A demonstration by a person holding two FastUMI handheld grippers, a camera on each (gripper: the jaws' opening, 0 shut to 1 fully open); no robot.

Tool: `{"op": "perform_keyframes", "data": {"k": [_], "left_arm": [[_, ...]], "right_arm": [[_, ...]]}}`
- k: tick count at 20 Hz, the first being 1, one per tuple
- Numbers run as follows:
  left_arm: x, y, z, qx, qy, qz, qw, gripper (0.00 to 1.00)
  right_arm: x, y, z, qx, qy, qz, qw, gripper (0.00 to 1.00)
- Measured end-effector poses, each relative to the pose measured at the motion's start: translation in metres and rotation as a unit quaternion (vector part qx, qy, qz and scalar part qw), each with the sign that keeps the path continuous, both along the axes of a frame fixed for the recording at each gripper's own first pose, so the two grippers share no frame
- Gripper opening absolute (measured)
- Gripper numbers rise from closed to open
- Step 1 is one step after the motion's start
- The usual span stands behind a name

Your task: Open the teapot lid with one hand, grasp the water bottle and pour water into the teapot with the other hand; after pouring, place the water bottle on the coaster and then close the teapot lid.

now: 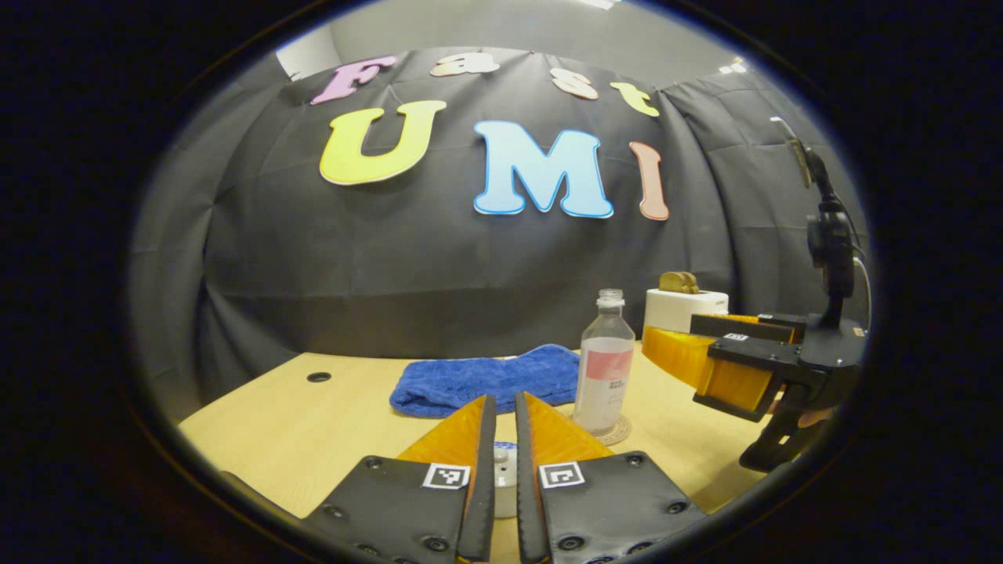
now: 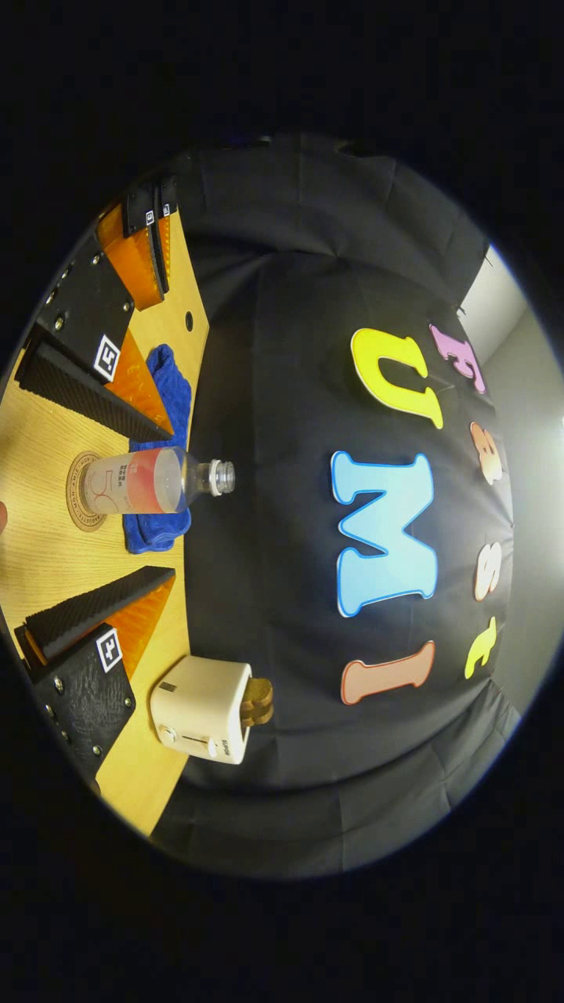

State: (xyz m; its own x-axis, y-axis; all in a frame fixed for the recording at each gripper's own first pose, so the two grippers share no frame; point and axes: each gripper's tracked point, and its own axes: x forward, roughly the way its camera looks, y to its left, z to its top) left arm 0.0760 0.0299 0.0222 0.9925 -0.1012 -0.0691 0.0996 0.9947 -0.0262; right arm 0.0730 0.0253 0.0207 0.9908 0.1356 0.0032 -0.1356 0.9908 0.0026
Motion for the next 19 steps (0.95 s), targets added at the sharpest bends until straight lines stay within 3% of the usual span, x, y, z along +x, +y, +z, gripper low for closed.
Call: {"op": "perform_keyframes", "data": {"k": [5, 6, 7, 19], "left_arm": [[-0.037, -0.016, 0.014, -0.011, -0.005, -0.014, 1.000, 0.21], [-0.044, -0.018, 0.016, -0.013, -0.006, -0.017, 1.000, 0.16], [-0.052, -0.020, 0.018, -0.013, -0.006, -0.018, 1.000, 0.20], [-0.115, -0.034, 0.037, 0.001, -0.028, -0.020, 0.999, 0.21]], "right_arm": [[-0.045, 0.007, 0.026, -0.023, -0.029, 0.001, 0.999, 0.98], [-0.053, 0.008, 0.027, -0.022, -0.031, 0.000, 0.999, 0.98], [-0.061, 0.010, 0.027, -0.021, -0.031, 0.000, 0.999, 0.98], [-0.127, 0.013, 0.015, 0.000, -0.026, 0.002, 1.000, 0.98]]}}
